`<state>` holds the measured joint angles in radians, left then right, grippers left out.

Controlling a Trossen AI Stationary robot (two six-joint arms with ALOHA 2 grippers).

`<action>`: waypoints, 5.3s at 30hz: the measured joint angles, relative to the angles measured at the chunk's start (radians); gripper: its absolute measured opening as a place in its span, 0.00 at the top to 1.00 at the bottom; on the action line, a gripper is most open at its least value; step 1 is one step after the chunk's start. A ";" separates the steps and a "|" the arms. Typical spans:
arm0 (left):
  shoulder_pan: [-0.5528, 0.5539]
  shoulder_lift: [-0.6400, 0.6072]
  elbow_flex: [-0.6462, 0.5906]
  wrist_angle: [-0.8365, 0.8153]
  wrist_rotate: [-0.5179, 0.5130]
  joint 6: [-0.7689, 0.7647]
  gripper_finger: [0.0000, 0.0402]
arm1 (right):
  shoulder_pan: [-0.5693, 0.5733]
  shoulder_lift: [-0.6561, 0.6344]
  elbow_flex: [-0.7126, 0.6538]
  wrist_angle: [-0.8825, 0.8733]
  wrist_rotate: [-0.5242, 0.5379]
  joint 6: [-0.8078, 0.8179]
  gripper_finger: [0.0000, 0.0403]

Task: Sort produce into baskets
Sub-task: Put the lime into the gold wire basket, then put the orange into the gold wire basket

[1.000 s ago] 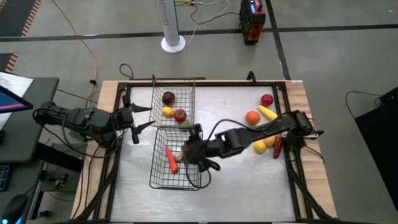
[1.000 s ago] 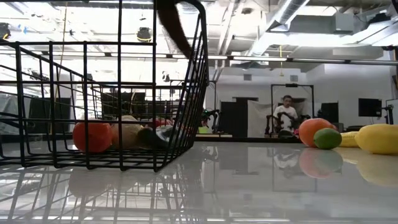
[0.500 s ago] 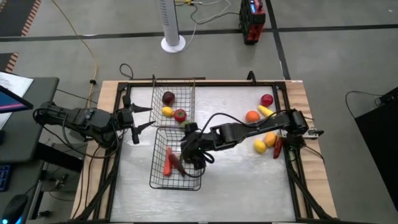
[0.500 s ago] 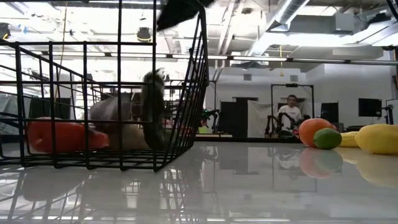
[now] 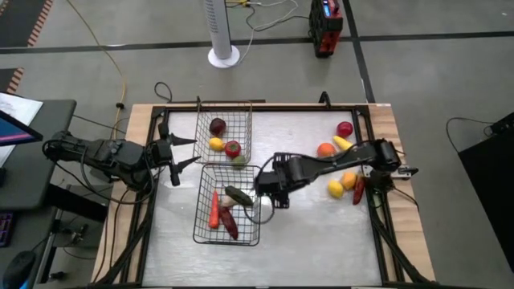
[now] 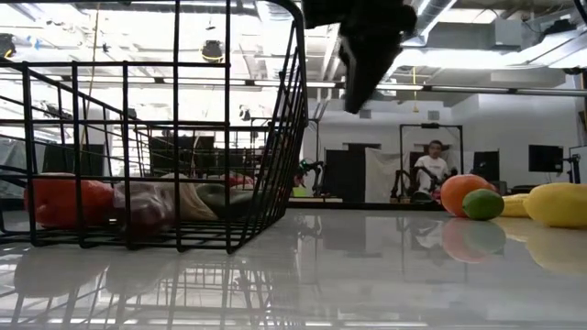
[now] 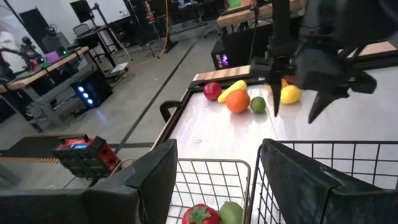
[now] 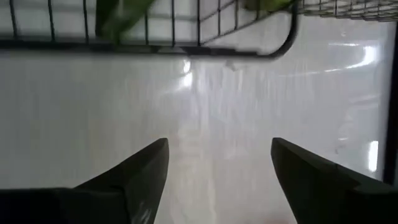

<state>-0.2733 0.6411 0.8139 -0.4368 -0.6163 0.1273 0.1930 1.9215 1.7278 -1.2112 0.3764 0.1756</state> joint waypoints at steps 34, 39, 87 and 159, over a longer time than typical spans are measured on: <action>0.000 0.000 0.000 -0.019 0.007 -0.016 0.44 | -0.168 -0.417 -0.841 0.178 -0.059 0.081 0.24; 0.000 0.000 0.000 -0.021 0.006 -0.004 0.44 | -0.224 -0.416 -0.882 0.208 -0.056 0.034 0.24; 0.000 -0.030 0.000 0.033 0.010 -0.002 0.44 | -0.374 -0.103 -0.453 1.468 -0.281 -0.272 0.37; 0.000 -0.045 0.000 0.000 0.002 -0.007 0.44 | -0.532 -0.625 -0.814 0.626 -0.222 0.053 0.18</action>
<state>-0.2733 0.5957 0.8139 -0.4371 -0.6146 0.1204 -0.3388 1.2964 0.9141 -0.5848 0.1543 0.2289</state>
